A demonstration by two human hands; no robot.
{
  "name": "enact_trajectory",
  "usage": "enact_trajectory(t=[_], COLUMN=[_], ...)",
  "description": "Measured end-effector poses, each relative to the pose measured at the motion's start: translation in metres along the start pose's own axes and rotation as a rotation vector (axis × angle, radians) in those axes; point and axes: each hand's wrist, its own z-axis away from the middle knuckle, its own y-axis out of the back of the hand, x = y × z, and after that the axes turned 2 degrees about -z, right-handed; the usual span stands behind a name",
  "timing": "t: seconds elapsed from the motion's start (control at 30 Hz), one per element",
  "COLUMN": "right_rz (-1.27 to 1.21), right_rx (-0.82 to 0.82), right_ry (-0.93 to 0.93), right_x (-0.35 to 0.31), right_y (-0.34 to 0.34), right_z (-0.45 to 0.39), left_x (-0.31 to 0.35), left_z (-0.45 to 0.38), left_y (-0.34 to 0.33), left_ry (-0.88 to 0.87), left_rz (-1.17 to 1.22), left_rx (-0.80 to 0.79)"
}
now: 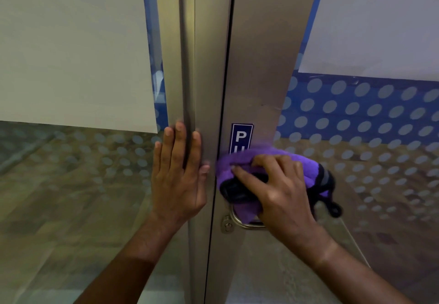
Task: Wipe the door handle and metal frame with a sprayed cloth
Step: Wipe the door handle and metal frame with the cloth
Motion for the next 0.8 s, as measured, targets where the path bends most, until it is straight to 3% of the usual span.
enact_trajectory(t=[0.07,0.27,0.4,0.6,0.8], right_rz=[0.001,-0.101,-0.126,-0.076,-0.289], right_rx=[-0.104,-0.036,-0.278,-0.496,-0.391], right_ry=[0.015,-0.223,-0.172,-0.218,-0.264], right_x=[0.008,0.001,-0.007,-0.011,-0.008], right_y=[0.007,0.014,0.017,0.013,0.017], right_z=[0.012,0.007,0.021,0.017,0.018], left_x=[0.001,0.004,0.006,0.007,0.009], left_z=[-0.001,-0.002,-0.002,-0.002,-0.001], left_y=[0.001,0.006,0.009,0.009,0.006], left_ry=[0.004,0.015,0.027,0.037,0.047], left_rz=[0.011,0.015,0.014,0.029,0.050], left_rx=[-0.004,-0.011,-0.025,-0.045,-0.018])
